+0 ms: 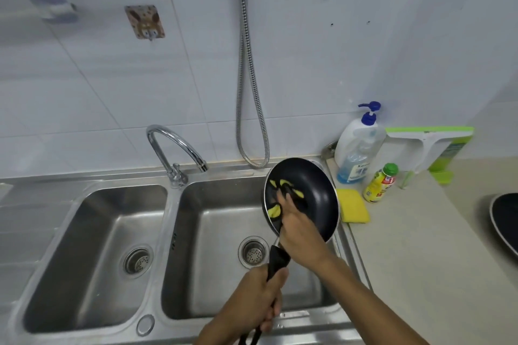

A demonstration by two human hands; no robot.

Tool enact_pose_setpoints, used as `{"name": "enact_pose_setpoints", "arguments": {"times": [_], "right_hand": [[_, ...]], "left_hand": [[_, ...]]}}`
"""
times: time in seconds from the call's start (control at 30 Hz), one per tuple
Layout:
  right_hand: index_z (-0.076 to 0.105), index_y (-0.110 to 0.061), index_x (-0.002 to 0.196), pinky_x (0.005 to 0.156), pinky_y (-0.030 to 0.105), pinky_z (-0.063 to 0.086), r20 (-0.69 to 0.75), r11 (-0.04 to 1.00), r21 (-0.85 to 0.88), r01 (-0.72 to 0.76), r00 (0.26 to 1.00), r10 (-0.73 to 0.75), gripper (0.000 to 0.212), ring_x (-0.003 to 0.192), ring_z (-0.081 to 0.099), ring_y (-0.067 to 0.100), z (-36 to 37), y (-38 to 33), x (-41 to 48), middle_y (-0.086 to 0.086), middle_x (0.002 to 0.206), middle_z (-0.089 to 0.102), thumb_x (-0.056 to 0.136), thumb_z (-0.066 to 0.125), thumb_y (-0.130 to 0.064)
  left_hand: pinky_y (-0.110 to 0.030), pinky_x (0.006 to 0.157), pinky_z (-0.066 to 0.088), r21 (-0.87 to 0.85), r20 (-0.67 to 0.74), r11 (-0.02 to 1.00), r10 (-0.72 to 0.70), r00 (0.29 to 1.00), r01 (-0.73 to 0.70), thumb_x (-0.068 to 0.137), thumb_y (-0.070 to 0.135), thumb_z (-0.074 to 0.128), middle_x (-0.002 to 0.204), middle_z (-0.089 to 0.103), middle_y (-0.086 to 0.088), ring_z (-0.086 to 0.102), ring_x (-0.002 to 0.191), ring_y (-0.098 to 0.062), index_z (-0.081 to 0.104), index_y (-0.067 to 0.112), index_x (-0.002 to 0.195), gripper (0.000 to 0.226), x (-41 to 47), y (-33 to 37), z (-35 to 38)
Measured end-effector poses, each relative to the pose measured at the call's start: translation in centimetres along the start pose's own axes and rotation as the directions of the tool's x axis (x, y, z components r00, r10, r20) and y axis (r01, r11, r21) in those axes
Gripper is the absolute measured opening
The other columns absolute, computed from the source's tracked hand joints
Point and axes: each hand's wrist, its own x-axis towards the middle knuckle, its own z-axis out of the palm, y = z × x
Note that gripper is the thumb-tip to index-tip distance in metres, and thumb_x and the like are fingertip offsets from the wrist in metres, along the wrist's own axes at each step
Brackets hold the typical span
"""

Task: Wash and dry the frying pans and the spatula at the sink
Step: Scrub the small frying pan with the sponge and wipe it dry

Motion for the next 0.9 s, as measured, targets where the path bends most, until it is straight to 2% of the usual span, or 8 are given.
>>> {"name": "enact_pose_setpoints", "arguments": {"times": [0.17,0.27,0.4,0.57,0.7,0.77,0.83,0.9], "right_hand": [[0.026,-0.005,0.158,0.124,0.044,0.024,-0.079,0.96,-0.261,-0.104,0.993,0.086,0.076,0.154,0.02,0.033,-2.2,3.7,3.4,0.014,0.166,0.022,0.086,0.05,0.001],[0.056,0.004,0.139,0.121,0.041,0.03,-0.055,0.913,-0.408,0.003,0.998,-0.027,0.057,0.141,0.045,0.037,-2.1,5.0,0.7,0.023,0.15,0.049,0.09,0.04,-0.02],[0.009,-0.019,0.163,0.127,0.038,0.008,0.071,0.984,-0.15,-0.095,0.992,0.106,0.067,0.157,0.0,0.024,1.0,2.8,-2.6,0.005,0.17,0.002,0.105,0.021,-0.052],[0.015,-0.012,0.161,0.128,0.04,0.009,-0.077,0.983,-0.075,-0.168,0.984,0.162,0.062,0.157,-0.002,0.027,1.4,3.8,0.6,0.009,0.171,-0.001,0.108,0.029,-0.041],[0.037,-0.005,0.154,0.123,0.038,0.02,-0.138,0.951,-0.296,-0.088,0.989,0.048,0.076,0.153,0.025,0.031,-0.7,5.5,1.2,0.013,0.167,0.021,0.101,0.009,-0.052],[0.041,-0.009,0.153,0.122,0.035,0.021,-0.121,0.951,-0.31,-0.021,0.992,-0.018,0.08,0.153,0.025,0.03,-0.9,4.3,-0.4,0.009,0.168,0.021,0.102,0.0,-0.055],[0.029,-0.014,0.158,0.124,0.03,0.008,0.001,0.979,-0.198,0.045,0.999,-0.045,0.067,0.157,0.007,0.022,-0.6,2.3,-1.6,0.001,0.171,0.007,0.105,0.012,-0.049],[0.029,-0.013,0.158,0.124,0.031,0.011,-0.048,0.982,-0.148,0.12,0.991,-0.129,0.051,0.157,0.007,0.021,-0.4,0.3,-0.7,0.002,0.17,0.011,0.109,0.031,-0.026]], "left_hand": [[-0.021,0.037,0.03,-0.113,0.001,0.994,0.002,1.0,-0.002,0.103,0.043,0.052,0.05,0.054,-0.004,0.035,0.034,-0.015,0.051,0.006,0.087,0.04,-0.7,0.3,-0.3],[-0.021,0.036,0.028,-0.148,-0.033,0.989,-0.005,0.999,0.0,0.104,0.038,0.052,0.048,0.051,-0.004,0.033,0.032,-0.014,0.052,0.002,0.089,0.04,-0.8,0.3,-1.7],[-0.022,0.039,0.035,0.009,-0.039,0.999,0.037,0.999,-0.037,0.106,0.038,0.048,0.049,0.057,0.0,0.043,0.035,-0.014,0.061,0.014,0.116,0.029,-0.2,-0.1,-1.8],[-0.023,0.057,0.046,0.071,-0.082,0.992,0.108,0.991,-0.102,0.105,0.037,0.049,0.046,0.06,0.002,0.057,0.048,-0.011,0.064,0.024,0.119,0.024,0.0,-0.1,-0.4],[-0.018,0.057,0.04,-0.013,-0.116,0.994,0.109,0.987,-0.112,0.1,0.038,0.057,0.05,0.056,0.005,0.055,0.053,-0.008,0.072,0.014,0.1,0.028,-0.1,0.2,-1.1],[-0.013,0.06,0.038,-0.066,-0.136,0.992,0.102,0.985,-0.111,0.101,0.032,0.059,0.06,0.06,0.007,0.054,0.056,0.0,0.075,0.022,0.101,0.019,0.0,0.2,-1.1],[-0.007,0.065,0.038,-0.082,-0.167,0.991,0.093,0.981,-0.108,0.1,0.03,0.061,0.07,0.067,0.011,0.057,0.061,0.008,0.073,0.035,0.101,0.013,0.1,0.0,-0.3],[-0.004,0.072,0.04,-0.099,-0.185,0.99,0.085,0.979,-0.104,0.099,0.026,0.064,0.084,0.074,0.021,0.063,0.075,0.014,0.068,0.043,0.111,0.021,0.1,-0.3,0.7]]}}
